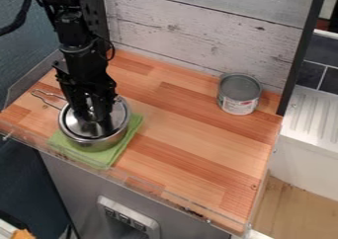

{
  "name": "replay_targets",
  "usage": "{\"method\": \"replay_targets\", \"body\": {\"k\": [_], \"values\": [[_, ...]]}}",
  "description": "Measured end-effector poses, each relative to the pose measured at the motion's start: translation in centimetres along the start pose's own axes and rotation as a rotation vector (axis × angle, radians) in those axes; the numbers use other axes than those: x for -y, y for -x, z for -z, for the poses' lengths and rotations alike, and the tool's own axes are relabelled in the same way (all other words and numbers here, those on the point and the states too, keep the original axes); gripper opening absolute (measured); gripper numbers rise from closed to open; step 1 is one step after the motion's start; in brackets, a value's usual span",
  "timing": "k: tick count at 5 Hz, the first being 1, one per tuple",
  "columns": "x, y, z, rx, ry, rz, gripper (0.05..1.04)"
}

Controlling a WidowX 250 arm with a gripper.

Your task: Take off the lid from the silver pot and put it on the lower right side of the table

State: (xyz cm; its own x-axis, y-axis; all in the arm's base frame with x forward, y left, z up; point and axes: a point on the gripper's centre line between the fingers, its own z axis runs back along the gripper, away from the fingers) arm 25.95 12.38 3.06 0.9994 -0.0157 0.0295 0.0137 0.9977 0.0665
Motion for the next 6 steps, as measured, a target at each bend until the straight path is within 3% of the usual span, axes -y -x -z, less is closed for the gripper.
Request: {"method": "replay_targets", "body": {"k": [1, 2, 3, 4, 5, 6], "values": [[0.5, 0.2, 0.1, -0.012, -0.014, 0.029, 0.406], [0.8, 0.5, -0.3, -0.018, -0.023, 0.05, 0.287], [1.9, 0.7, -2.6, 0.022, -0.016, 0.05, 0.286], [5.9, 0.4, -6.3, 0.11, 0.01, 0.134, 0.286], [10.0, 0.4, -6.7, 0.125, 0.062, 0.22, 0.286], [13.5, -0.2, -4.8, 0.091, 0.086, 0.278, 0.286]]}}
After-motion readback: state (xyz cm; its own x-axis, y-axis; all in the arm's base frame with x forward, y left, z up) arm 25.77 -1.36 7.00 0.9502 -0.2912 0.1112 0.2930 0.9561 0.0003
